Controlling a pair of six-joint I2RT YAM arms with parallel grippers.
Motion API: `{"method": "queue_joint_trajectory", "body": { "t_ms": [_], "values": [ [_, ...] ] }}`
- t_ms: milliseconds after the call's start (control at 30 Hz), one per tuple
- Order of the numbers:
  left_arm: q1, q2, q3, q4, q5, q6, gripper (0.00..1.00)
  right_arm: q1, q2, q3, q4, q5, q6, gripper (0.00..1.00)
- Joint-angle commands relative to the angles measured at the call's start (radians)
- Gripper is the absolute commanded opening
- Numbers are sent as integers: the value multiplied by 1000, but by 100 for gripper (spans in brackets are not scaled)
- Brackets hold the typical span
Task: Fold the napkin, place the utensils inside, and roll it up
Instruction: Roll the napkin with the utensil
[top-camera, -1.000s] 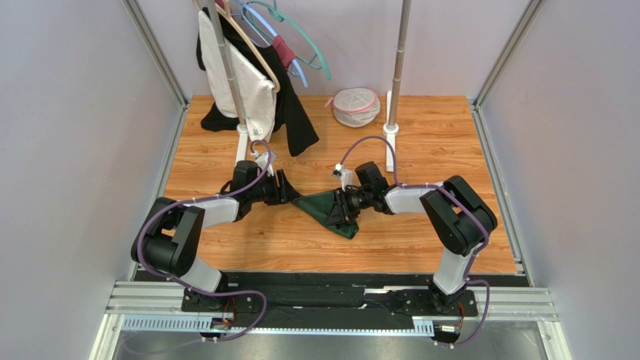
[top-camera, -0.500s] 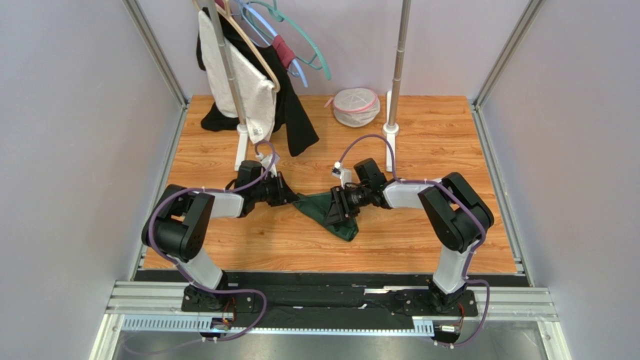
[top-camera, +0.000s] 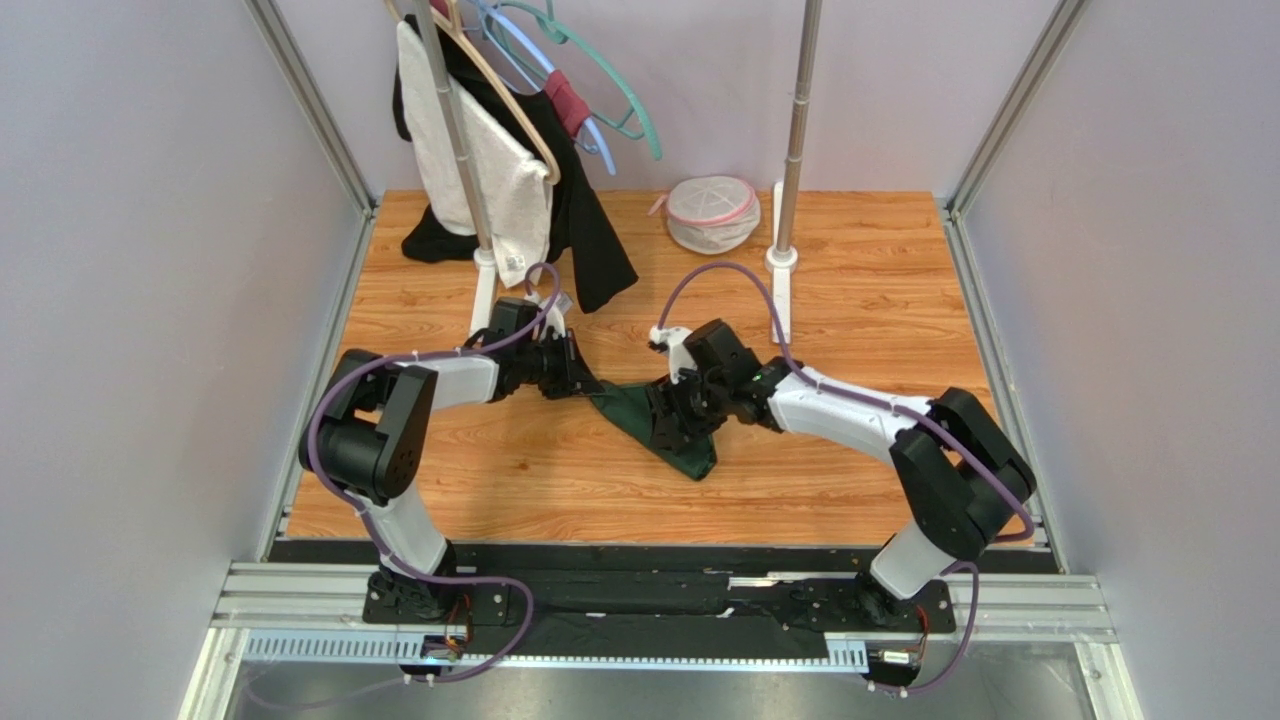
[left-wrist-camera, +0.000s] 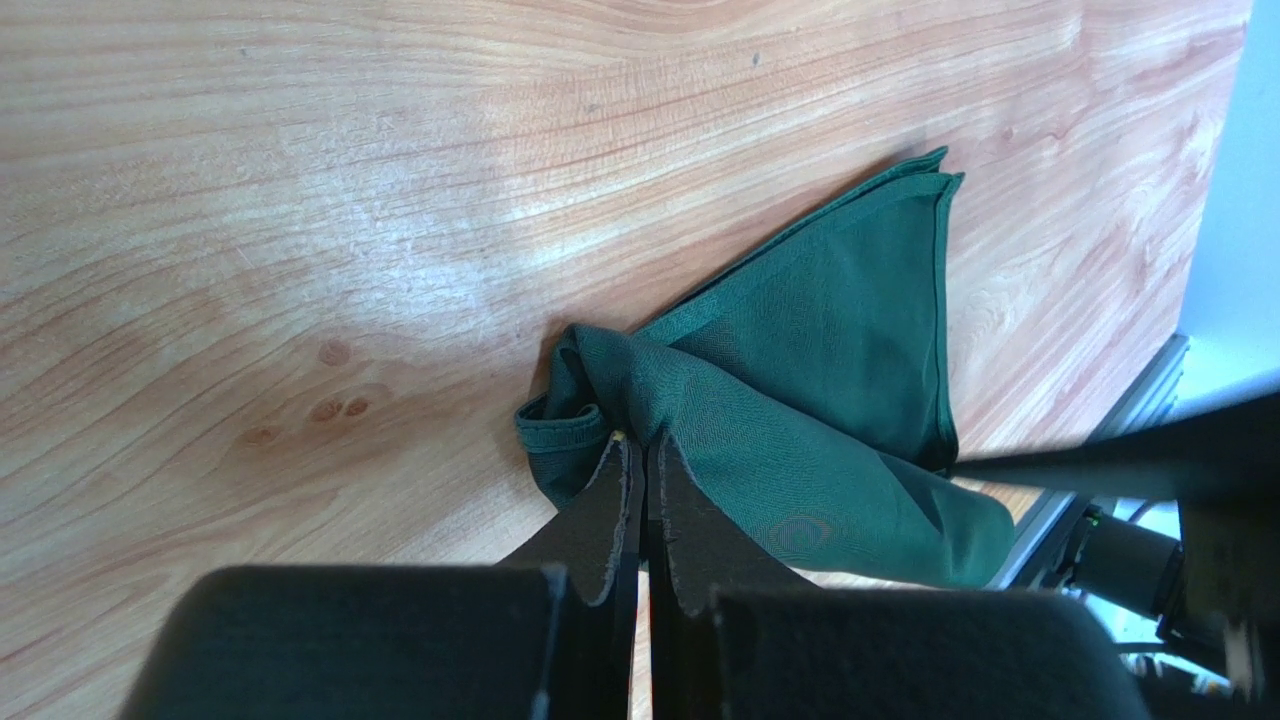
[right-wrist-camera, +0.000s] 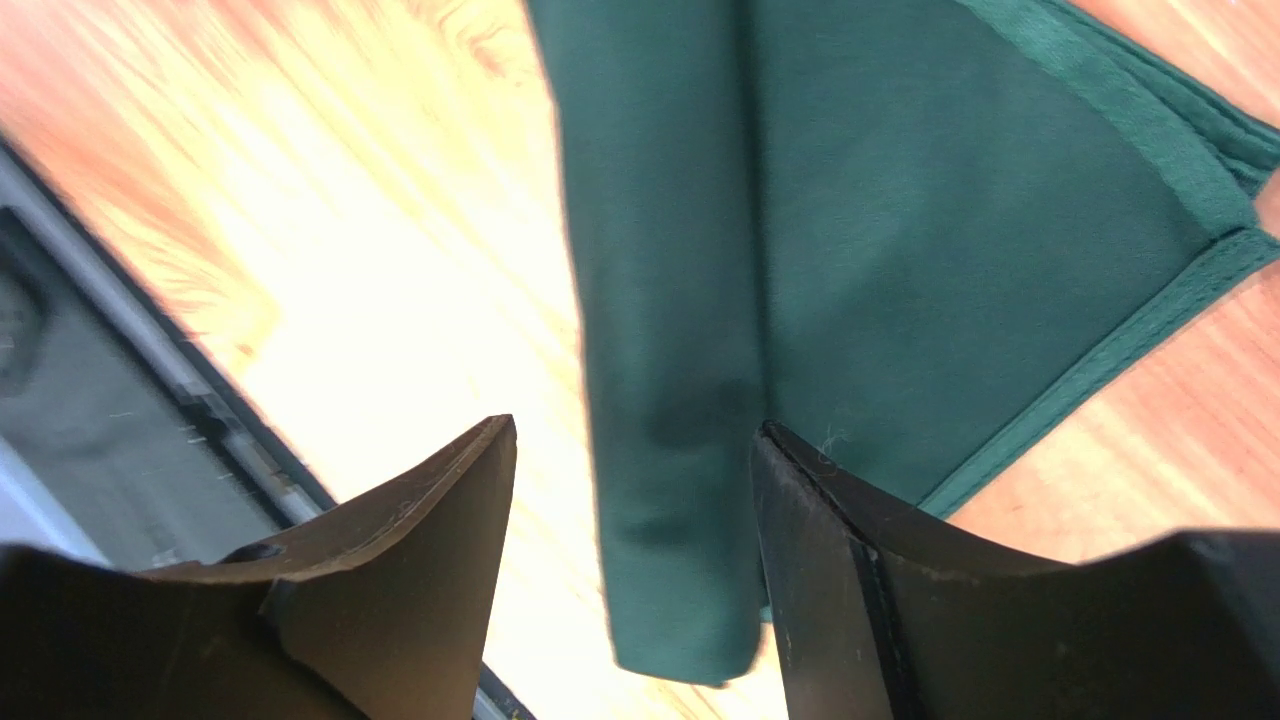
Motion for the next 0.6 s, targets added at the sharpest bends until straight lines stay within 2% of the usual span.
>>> {"method": "queue_joint_trajectory", "body": {
  "t_ms": [0, 133, 233, 367, 567],
  "values": [
    [0, 24, 33, -79, -31, 14, 0, 149, -83, 3, -1, 322, -39, 63],
    [0, 39, 45, -89, -25, 11, 0, 270, -106, -10, 31, 580, -62, 63],
    [0, 42, 50, -91, -25, 11, 0, 342, -86, -5, 36, 672, -100, 63],
    [0, 44, 53, -97, -27, 9, 0, 359, -28, 4, 37, 676, -130, 59],
    [0, 42, 59, -103, -30, 8, 0, 366, 34, -4, 62, 670, -150, 46]
  ]
}}
